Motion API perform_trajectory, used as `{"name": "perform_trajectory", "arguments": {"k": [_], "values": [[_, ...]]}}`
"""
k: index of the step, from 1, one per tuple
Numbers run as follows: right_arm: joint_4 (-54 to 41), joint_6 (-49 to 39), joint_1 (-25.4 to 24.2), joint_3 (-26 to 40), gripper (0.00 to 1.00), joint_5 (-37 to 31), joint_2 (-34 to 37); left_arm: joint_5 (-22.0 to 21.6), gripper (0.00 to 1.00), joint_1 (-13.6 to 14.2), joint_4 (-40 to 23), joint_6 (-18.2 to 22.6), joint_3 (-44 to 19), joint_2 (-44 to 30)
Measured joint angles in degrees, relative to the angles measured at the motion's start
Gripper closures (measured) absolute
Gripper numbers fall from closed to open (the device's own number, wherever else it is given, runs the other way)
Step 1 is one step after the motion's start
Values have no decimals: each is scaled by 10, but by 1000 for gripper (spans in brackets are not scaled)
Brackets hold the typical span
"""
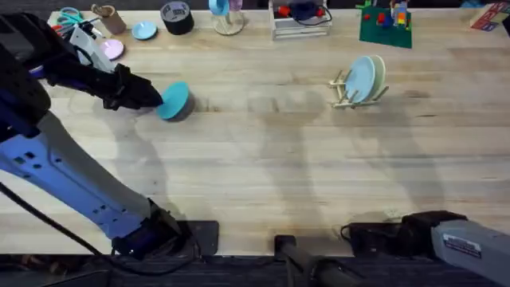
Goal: Pick up the plates from the table one by one and place each into a slot on the dish rack.
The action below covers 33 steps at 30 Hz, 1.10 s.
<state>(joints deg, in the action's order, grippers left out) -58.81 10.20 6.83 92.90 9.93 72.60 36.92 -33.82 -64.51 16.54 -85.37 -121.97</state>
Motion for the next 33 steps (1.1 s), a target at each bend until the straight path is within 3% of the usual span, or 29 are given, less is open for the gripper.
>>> {"name": "perform_trajectory", "arguments": {"k": [11, 20, 33], "values": [[0, 6, 16, 0, 7, 9, 17, -4, 959, 0, 0, -16, -1, 0], [12, 31, 111, 0, 6, 17, 114, -5, 959, 0, 1, -18, -1, 0], [109, 126, 236, 0, 6, 18, 274, -5, 960, 0, 2, -20, -1, 0]]}}
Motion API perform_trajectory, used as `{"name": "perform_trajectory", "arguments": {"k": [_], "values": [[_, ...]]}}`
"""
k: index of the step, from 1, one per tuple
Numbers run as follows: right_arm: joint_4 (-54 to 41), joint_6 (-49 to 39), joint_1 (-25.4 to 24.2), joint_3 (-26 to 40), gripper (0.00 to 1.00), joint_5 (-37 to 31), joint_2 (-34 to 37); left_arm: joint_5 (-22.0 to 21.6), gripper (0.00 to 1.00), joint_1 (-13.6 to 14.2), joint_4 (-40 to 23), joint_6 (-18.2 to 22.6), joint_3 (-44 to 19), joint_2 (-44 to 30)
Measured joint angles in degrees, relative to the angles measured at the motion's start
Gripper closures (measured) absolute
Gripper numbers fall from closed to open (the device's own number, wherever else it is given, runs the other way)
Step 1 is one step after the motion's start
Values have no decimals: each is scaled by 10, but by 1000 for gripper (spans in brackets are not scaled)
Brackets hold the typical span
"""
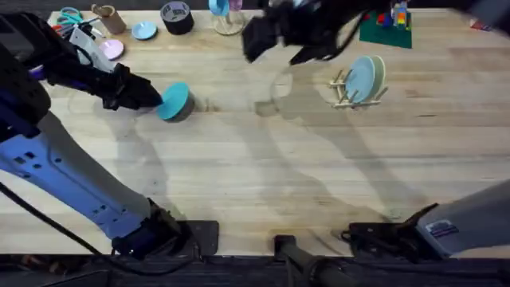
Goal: Pick up the plates from the table one by one and place each into a slot on the dish rack.
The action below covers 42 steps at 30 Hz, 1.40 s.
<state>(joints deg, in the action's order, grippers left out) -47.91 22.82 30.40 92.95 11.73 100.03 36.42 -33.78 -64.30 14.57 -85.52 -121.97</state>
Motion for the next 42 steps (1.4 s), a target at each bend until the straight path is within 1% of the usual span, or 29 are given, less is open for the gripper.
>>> {"name": "perform_trajectory", "arguments": {"k": [8, 14, 21, 29, 42], "values": [[78, 68, 54, 0, 7, 1, 84, 0, 960, 0, 0, 0, 0, 0], [154, 125, 74, 0, 7, 1, 126, 0, 960, 0, 0, 0, 0, 0], [238, 184, 91, 0, 7, 9, 160, 0, 959, 0, 1, 0, 0, 0], [281, 250, 121, 0, 6, 16, 191, 0, 959, 0, 2, 0, 0, 0], [383, 303, 164, 0, 7, 21, 233, 0, 960, 0, 2, 0, 0, 0]]}}
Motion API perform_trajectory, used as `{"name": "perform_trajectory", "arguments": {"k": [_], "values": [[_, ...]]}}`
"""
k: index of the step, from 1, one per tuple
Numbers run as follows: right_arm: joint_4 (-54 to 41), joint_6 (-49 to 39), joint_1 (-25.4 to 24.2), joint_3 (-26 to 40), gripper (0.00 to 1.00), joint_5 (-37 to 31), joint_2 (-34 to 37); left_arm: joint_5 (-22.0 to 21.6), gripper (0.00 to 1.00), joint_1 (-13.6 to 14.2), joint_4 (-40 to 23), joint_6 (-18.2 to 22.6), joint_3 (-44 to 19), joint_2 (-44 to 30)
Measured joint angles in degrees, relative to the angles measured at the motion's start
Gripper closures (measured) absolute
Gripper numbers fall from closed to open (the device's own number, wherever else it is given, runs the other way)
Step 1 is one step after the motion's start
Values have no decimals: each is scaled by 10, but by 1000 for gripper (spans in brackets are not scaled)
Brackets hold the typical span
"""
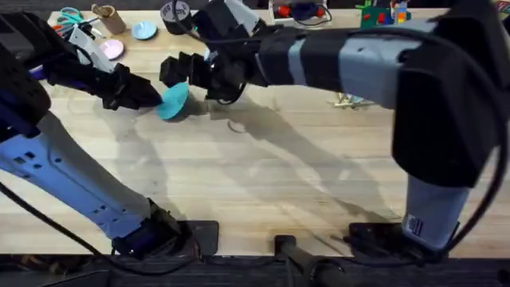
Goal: Pick up the plates from the table one by one and place each into a slot on the dish rack.
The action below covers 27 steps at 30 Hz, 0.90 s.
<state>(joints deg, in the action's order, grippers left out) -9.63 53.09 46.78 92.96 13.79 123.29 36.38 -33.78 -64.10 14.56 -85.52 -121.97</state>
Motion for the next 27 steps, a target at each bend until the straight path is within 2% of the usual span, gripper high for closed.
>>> {"name": "perform_trajectory", "arguments": {"k": [6, 13, 15, 17, 19, 20, 23, 24, 27], "values": [[56, 37, 4, 0, 7, 29, 44, 0, 960, 0, 0, 0, 0, 0], [66, 61, 2, 4, 8, 37, 48, 0, 959, 0, 0, 0, 0, 0], [65, 65, 2, 4, 37, 36, 48, 0, 959, 0, 0, 0, 0, 0], [64, 67, 3, 4, 148, 39, 50, 0, 960, 0, 0, 0, 0, 0], [63, 71, 3, 4, 306, 42, 52, 0, 960, 0, 0, 0, 0, 0], [62, 70, 4, 4, 422, 44, 53, 0, 959, 0, 0, 0, 0, 0], [62, 71, 4, 4, 854, 50, 53, 0, 959, 0, 0, 0, 0, 0], [64, 74, 4, 4, 943, 53, 53, 0, 960, 0, 0, 0, 0, 0], [65, 74, 4, 4, 970, 58, 53, 0, 960, 0, 0, 0, 0, 0]]}}
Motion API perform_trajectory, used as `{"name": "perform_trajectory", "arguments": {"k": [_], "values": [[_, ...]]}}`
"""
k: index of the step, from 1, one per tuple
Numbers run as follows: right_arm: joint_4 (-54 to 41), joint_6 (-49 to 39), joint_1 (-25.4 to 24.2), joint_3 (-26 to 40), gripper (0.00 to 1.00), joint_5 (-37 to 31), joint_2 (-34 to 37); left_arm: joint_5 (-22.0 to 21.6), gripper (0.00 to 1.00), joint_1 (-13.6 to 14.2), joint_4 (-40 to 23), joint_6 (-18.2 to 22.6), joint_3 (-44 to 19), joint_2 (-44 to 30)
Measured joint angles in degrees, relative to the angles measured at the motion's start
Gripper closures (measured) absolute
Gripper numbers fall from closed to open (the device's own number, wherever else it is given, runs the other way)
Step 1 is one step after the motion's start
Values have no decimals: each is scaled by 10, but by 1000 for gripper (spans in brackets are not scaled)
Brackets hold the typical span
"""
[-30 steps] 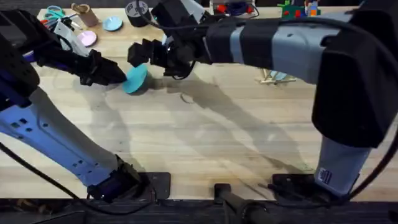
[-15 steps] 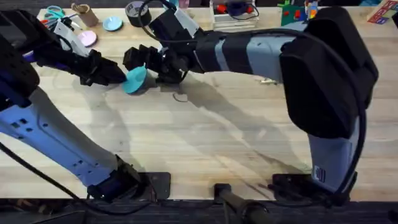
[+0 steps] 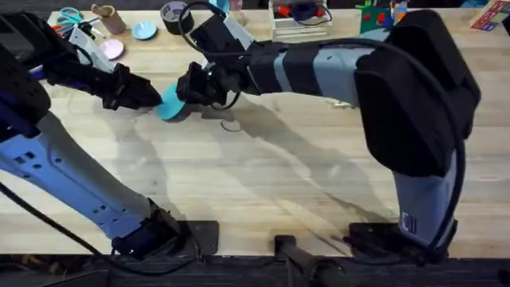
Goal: Pick up the plates from the table one by one and place each into a slot on the dish rack.
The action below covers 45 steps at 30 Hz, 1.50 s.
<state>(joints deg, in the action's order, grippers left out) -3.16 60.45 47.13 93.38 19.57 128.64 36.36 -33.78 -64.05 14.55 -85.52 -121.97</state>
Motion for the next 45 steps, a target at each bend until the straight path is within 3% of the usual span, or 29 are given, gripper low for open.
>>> {"name": "perform_trajectory", "arguments": {"k": [9, 20, 25, 35, 45], "values": [[-3, 0, -1, 0, 970, 26, 0, 1, 959, 0, 0, 0, 0, 0], [-11, -60, -31, 0, 970, 165, 0, 10, 960, 0, -18, 21, 0, 0], [-12, -101, -52, 0, 971, 195, 0, 11, 960, 5, -54, 37, -19, 6], [-104, -210, -79, 0, 971, 205, -13, -15, 960, 60, -141, 49, -133, 122], [-253, -361, -124, 0, 972, 129, -140, -50, 960, 111, -224, 52, -203, 209]]}}
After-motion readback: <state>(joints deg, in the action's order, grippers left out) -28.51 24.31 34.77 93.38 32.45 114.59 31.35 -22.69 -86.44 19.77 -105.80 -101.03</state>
